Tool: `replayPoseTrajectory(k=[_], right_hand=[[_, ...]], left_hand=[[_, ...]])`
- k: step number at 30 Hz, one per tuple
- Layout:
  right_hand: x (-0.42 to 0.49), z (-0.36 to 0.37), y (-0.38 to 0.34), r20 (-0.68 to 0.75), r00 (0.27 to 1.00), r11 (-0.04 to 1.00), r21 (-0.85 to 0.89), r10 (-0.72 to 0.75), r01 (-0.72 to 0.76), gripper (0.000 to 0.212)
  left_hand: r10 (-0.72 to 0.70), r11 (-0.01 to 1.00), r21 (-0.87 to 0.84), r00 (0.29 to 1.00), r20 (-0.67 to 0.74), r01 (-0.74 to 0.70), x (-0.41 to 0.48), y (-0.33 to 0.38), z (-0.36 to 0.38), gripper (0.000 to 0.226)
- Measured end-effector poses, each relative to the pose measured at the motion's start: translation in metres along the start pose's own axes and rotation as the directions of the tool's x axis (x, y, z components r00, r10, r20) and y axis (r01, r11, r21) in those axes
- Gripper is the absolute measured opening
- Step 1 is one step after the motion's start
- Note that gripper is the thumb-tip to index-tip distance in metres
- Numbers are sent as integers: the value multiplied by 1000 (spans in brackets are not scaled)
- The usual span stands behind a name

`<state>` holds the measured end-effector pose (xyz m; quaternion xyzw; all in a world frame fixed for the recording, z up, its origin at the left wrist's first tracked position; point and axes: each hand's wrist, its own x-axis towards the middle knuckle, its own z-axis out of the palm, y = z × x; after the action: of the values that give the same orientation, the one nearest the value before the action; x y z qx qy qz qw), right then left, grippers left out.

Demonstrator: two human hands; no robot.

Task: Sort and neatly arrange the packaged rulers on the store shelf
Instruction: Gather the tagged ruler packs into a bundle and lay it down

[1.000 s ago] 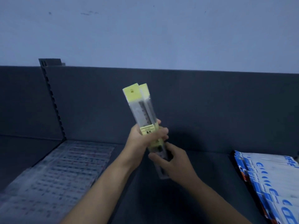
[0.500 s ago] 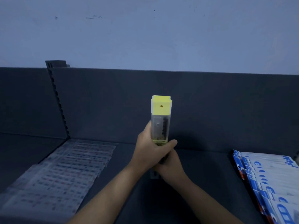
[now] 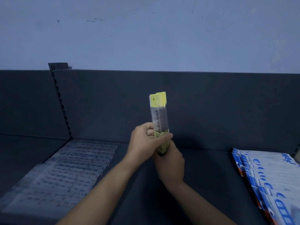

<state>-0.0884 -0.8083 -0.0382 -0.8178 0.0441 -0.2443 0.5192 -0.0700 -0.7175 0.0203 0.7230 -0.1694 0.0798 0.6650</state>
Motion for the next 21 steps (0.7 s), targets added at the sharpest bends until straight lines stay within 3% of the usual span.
replayPoseTrajectory(k=[2, 6, 8, 10, 12, 15, 18, 21], right_hand=[[-1, -5, -1, 47, 999, 1000, 17, 10, -11, 25], [4, -21, 1, 292, 956, 953, 283, 18, -104, 40], [9, -32, 3, 504, 863, 887, 382, 35, -259, 46], [11, -41, 3, 685, 727, 858, 354, 33, -373, 39], [9, -45, 5, 748, 663, 868, 308, 32, -389, 37], [6, -44, 8, 690, 723, 895, 332, -15, -299, 43], [3, -41, 5, 555, 825, 912, 386, -109, -139, 33], [-1, -37, 7, 449, 883, 902, 424, -137, -75, 26]], left_hand=[[-21, 1000, -8, 999, 39, 21, 4, 1, -5, 25], [-78, 996, -42, 995, 61, 81, 8, -1, -16, 22], [-131, 987, -85, 988, 82, 138, 7, -3, -19, 22], [-187, 970, -132, 975, 118, 202, 5, -5, -20, 19], [-213, 957, -159, 961, 176, 241, 2, -7, -22, 19], [-155, 967, -158, 951, 270, 202, 0, -4, -26, 15], [-40, 979, -172, 926, 374, 112, 3, 6, -32, 35], [4, 988, -137, 893, 451, 65, 4, 13, -33, 47]])
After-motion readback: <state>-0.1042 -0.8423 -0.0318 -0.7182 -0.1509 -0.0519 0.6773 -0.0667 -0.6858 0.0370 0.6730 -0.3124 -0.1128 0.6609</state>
